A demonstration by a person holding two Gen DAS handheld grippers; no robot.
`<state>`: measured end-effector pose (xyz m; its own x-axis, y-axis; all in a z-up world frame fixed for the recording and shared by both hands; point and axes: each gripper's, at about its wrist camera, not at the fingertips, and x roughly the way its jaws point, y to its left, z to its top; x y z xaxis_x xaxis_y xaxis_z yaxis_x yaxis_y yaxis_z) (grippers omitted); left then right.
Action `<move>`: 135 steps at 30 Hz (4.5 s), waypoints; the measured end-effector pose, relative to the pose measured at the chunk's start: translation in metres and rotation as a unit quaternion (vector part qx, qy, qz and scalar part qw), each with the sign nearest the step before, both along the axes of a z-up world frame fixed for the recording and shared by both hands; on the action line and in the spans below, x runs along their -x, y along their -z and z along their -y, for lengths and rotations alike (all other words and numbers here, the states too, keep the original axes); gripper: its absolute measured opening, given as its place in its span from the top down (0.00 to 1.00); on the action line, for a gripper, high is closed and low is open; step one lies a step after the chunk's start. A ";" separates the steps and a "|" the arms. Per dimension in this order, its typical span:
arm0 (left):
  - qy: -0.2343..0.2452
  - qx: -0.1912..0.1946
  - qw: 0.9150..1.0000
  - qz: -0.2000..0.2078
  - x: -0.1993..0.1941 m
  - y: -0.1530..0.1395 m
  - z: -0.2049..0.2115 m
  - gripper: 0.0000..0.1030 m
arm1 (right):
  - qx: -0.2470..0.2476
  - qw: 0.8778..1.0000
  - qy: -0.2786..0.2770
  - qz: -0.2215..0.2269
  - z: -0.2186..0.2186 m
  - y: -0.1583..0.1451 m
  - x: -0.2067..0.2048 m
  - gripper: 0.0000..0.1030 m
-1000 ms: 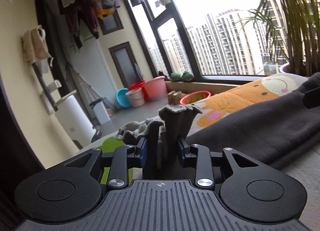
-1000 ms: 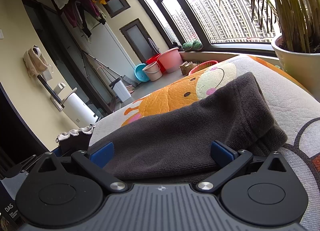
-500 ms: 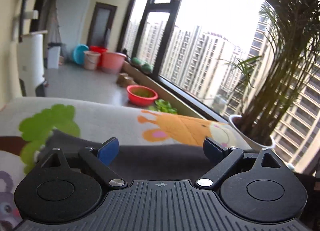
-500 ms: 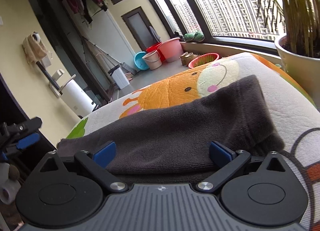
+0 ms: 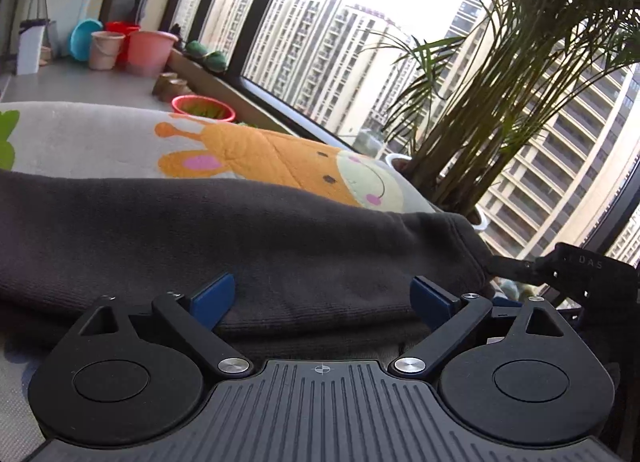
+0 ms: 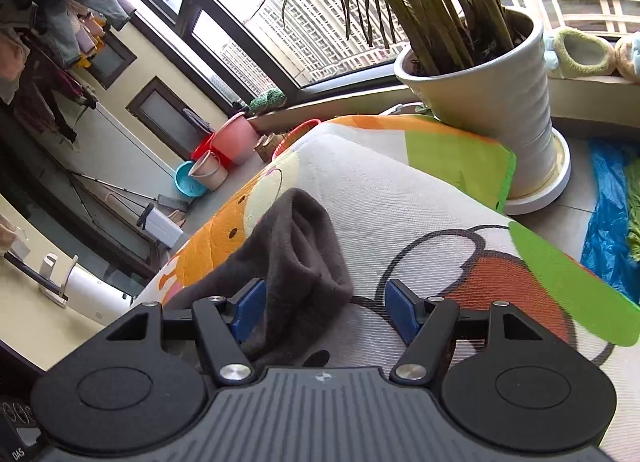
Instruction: Fold clothes
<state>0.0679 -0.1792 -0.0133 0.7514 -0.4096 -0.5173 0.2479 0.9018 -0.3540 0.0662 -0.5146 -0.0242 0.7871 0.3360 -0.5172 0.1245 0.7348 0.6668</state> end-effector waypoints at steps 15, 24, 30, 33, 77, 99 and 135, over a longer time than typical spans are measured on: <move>0.011 0.028 1.000 -0.007 -0.003 0.000 -0.005 0.00 | 0.311 0.936 -0.120 0.109 -0.108 -0.021 -0.004 0.73; 0.013 -0.011 1.000 0.018 -0.013 -0.054 -0.021 0.00 | 0.502 0.809 -0.239 0.192 -0.179 -0.038 0.017 0.74; 0.055 -0.069 0.995 0.056 -0.040 -0.069 0.035 0.00 | 0.495 0.807 -0.257 0.194 -0.189 -0.036 0.020 0.72; 0.062 -0.103 0.992 0.045 -0.063 -0.055 0.070 0.00 | 0.491 0.806 -0.266 0.195 -0.193 -0.035 0.022 0.71; -0.130 0.083 0.988 0.014 -0.016 -0.026 -0.034 0.00 | 0.323 0.926 -0.180 0.077 -0.122 -0.066 -0.018 0.67; -0.148 0.083 0.986 0.006 -0.018 -0.022 -0.058 0.00 | 0.567 0.769 -0.226 0.190 -0.234 -0.050 0.028 0.65; -0.110 -0.067 0.991 0.028 -0.036 -0.026 -0.040 0.00 | 0.015 0.983 -0.176 0.046 -0.091 -0.023 -0.033 0.34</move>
